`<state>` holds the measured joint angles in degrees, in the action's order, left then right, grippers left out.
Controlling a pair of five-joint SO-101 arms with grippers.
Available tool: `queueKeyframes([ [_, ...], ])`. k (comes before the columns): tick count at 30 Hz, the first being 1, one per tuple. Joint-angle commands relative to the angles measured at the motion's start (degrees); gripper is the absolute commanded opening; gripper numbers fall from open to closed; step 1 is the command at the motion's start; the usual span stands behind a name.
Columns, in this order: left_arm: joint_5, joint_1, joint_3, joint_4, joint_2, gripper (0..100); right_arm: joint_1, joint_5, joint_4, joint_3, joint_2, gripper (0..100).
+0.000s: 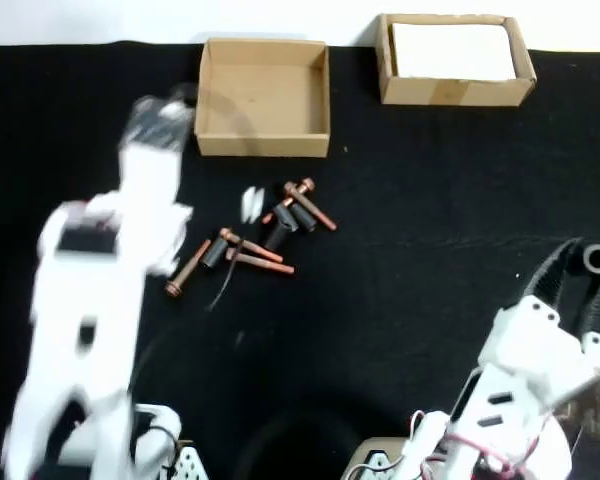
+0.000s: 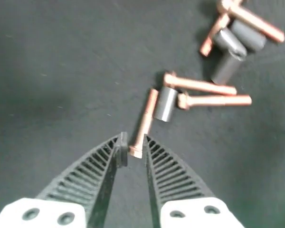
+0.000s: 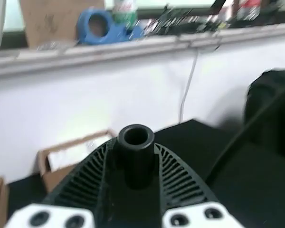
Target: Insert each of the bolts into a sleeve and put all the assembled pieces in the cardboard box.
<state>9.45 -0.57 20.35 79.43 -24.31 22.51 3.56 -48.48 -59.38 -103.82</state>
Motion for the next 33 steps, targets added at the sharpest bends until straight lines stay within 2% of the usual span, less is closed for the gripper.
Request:
queueKeyframes([
  [1,-2.55,2.68,-10.42,4.57,10.33,8,-2.33,-0.44,-0.22,-2.95,0.66,0.8],
  [5,-10.99,2.95,-20.35,10.37,26.15,16,-5.41,-7.91,-0.04,-7.69,0.66,0.8],
  [8,-16.62,3.12,-29.49,15.74,38.64,17,-7.34,-10.73,-0.04,-11.03,0.66,0.8],
  [11,-18.29,3.30,-38.37,19.16,47.96,18,-8.04,-13.63,-0.04,-13.76,0.75,0.8],
  [14,-19.69,3.65,-45.23,20.84,53.58,18,-8.66,-17.14,-0.04,-16.57,0.92,0.8],
  [19,-32.88,6.46,-55.69,20.66,57.54,18,-12.26,-21.19,0.04,-24.04,1.19,0.8],
  [22,-33.67,10.51,-62.81,20.57,60.18,18,-17.01,-21.45,0.66,-28.70,1.19,0.8],
  [26,-35.87,13.14,-70.20,20.22,67.38,22,-21.58,-21.36,6.46,-36.62,1.19,0.8],
  [29,-47.21,12.70,-72.75,20.84,72.66,22,-22.90,-18.99,9.98,-41.19,0.84,0.8],
  [33,-58.11,12.18,-71.96,21.63,74.68,22,-22.90,-15.56,11.56,-44.26,0.75,0.8],
])
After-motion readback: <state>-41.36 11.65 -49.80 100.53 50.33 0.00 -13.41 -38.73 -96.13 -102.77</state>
